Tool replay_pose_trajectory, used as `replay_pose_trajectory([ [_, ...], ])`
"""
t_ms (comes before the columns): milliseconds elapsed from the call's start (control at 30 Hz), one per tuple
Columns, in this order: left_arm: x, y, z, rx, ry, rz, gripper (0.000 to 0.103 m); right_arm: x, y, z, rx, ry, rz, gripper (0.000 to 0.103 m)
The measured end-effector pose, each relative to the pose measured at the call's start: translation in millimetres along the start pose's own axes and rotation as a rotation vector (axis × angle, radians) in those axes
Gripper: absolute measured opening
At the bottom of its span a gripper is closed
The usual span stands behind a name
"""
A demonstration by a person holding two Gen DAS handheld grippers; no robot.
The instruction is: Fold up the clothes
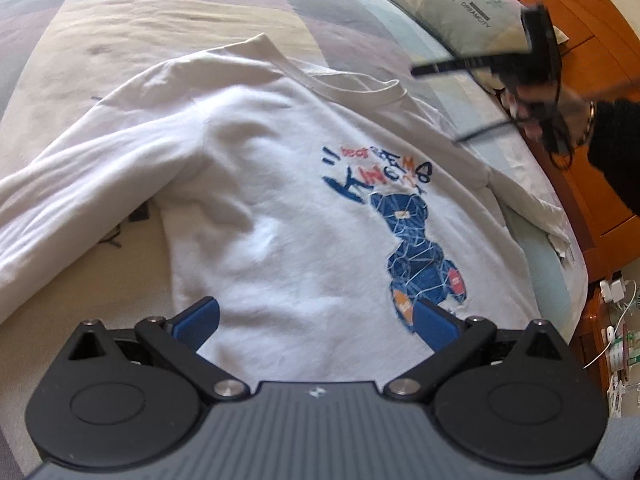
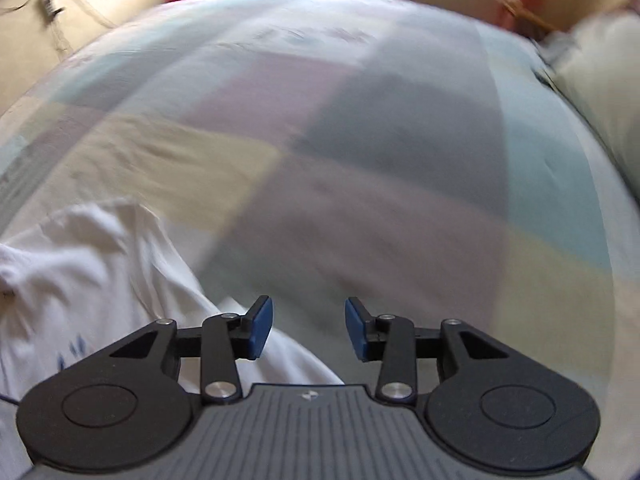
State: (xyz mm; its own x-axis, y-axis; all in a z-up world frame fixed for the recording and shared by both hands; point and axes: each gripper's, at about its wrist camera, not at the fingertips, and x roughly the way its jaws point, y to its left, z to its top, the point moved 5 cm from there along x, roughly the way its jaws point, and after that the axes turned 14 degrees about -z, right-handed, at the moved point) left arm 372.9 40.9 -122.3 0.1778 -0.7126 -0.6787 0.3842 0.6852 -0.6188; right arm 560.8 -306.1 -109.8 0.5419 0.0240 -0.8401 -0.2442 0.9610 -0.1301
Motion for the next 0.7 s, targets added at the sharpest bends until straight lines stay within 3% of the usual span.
replay_pose_trajectory([
  [133, 14, -10, 10, 0.034, 0.027, 0.003, 0.102, 14, -2, -17, -0.034, -0.003, 0.025, 0.045],
  [367, 36, -28, 17, 0.091, 0.078, -0.01, 0.102, 24, 25, -17, -0.141, -0.071, 0.071, 0.045],
  [700, 52, -33, 8, 0.084, 0.103, -0.04, 0.102, 19, 45, -25, -0.204, -0.11, 0.115, 0.045],
])
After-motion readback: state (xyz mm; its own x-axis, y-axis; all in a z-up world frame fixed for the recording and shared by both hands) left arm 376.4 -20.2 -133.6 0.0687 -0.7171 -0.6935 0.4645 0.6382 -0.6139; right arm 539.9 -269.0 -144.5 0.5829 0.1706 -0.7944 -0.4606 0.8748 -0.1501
